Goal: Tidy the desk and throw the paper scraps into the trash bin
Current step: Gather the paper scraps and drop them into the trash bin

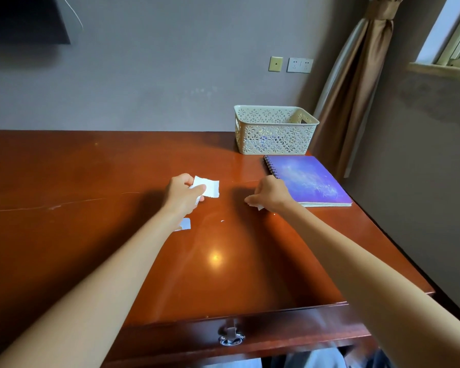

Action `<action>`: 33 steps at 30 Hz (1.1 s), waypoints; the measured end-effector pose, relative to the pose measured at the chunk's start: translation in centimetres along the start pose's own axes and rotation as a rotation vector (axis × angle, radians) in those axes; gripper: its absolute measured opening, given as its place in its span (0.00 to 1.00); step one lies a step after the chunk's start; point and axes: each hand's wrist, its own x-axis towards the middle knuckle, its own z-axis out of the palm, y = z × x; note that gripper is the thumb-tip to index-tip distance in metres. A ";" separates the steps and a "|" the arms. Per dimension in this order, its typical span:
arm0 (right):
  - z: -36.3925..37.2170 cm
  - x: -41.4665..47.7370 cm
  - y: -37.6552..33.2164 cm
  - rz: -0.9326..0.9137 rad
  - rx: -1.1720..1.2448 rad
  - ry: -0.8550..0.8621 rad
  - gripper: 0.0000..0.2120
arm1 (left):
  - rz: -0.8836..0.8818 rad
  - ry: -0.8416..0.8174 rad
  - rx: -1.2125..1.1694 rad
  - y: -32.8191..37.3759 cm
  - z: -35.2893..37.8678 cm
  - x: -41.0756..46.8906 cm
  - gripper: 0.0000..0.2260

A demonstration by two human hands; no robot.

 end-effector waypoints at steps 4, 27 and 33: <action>0.6 -1.0 -2.1 -0.133 0.176 0.008 0.10 | -0.016 0.077 -0.052 -0.7 -1.4 -0.2 0.05; 3.2 -4.4 -6.8 -0.201 0.142 -0.348 0.11 | -0.128 0.177 -0.070 -4.1 -5.8 -4.0 0.03; 0.9 -6.6 -0.4 -0.114 0.477 0.145 0.10 | -0.013 0.067 -0.127 0.7 -0.3 -6.5 0.09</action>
